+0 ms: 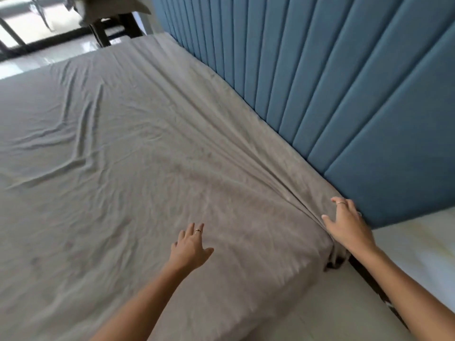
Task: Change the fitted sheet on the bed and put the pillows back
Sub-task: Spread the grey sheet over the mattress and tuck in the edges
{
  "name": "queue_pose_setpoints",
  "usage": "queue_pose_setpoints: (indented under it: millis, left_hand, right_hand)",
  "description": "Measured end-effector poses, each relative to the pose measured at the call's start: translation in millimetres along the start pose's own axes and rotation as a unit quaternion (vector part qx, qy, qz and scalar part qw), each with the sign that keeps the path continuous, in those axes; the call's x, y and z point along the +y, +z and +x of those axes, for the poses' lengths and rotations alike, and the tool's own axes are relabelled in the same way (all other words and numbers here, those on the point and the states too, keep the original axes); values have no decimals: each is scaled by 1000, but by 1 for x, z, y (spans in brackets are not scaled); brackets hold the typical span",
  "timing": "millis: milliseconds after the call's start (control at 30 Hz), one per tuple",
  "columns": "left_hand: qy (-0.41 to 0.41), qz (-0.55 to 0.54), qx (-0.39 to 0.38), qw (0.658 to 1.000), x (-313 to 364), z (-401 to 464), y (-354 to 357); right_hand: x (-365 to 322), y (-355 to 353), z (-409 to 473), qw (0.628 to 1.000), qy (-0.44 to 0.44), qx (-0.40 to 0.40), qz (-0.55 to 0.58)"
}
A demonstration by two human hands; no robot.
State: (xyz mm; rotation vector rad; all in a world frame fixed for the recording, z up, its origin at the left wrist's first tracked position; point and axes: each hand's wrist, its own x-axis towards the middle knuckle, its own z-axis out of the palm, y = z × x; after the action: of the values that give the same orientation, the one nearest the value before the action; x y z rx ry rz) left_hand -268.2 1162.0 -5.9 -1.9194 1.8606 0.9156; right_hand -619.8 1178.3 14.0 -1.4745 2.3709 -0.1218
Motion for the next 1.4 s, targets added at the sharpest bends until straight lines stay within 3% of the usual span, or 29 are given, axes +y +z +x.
queue_pose_setpoints:
  millis: [167,333,467,633,700,800,933,1033,1200,1400]
  left_hand:
    - [11,33,20,999,-30,9,2]
    - [52,77,10,996,-55,7,25]
    - [95,93,61,989,-61,15,43]
    - [122,35,86,988,-53,27,80]
    - [147,19,80,986,-44,29,93]
    - [132,11,89,987,-14,29,104]
    - [98,-12,80,992,28,24,99]
    - [65,-45,103,991,55,25,96]
    - [-3,-58,156,986,75,14,97]
    - [-39,-41,128,990,63,-28,126]
  right_hand:
    - [-57,3,53,986,-11,-49,-161]
    - [-90,22,90,965,-33,-32,-258]
    - [-108,32,112,957,-39,-26,-285]
    - [-106,51,126,955,-6,-81,-286]
    - [-97,61,133,959,-17,-105,-262]
    - [-83,61,155,989,-14,-106,-103]
    - [-68,51,152,985,53,48,158]
    - [-57,48,135,982,50,66,173]
    - [-15,78,129,993,-99,27,62]
    - [18,66,122,973,-228,-8,-27]
